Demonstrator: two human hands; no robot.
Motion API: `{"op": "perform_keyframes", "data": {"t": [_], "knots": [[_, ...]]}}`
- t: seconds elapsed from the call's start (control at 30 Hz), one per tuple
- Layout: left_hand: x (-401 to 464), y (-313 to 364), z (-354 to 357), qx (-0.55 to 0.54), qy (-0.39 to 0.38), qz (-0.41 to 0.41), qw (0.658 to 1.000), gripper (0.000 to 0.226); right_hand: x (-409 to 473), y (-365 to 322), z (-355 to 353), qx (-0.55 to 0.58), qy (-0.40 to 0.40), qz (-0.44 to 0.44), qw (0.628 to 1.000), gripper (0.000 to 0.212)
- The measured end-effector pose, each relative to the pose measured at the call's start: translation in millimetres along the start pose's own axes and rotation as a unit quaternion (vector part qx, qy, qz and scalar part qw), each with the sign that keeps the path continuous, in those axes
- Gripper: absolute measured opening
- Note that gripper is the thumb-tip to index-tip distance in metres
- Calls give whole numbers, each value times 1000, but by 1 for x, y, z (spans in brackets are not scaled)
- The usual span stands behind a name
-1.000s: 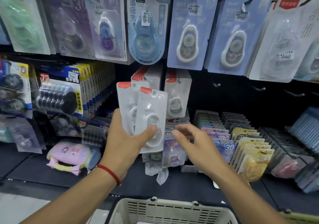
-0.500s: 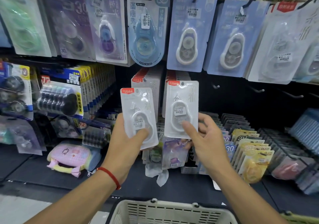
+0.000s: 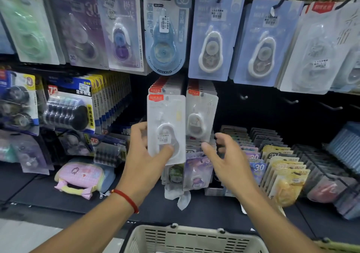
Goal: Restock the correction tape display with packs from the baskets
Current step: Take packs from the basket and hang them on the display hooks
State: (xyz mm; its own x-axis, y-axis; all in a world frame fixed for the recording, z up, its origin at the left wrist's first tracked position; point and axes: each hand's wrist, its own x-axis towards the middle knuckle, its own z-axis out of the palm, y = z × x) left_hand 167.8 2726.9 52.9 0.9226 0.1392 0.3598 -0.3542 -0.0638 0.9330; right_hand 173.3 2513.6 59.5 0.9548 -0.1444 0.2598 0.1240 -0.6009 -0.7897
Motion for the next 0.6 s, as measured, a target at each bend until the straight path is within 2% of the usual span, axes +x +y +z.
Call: {"op": "perform_keyframes", "data": {"t": [0.13,0.23,0.37,0.53,0.6], "knots": [[-5,0,7,-10,-73,-16,997,61,-11,-5,9,167,-129,-55,976,26],[-6,0,11,-4,-96,-18,995,67,-12,-6,13,221,-91,-45,970,17],[-6,3,12,16,-111,-28,993,76,-8,-6,9,276,-15,-28,961,19],[-10,8,15,12,-142,-25,989,77,-5,-9,2,316,-4,-33,948,31],[-11,10,16,5,-145,-21,989,76,-3,-12,-1,320,-2,-31,947,29]]}}
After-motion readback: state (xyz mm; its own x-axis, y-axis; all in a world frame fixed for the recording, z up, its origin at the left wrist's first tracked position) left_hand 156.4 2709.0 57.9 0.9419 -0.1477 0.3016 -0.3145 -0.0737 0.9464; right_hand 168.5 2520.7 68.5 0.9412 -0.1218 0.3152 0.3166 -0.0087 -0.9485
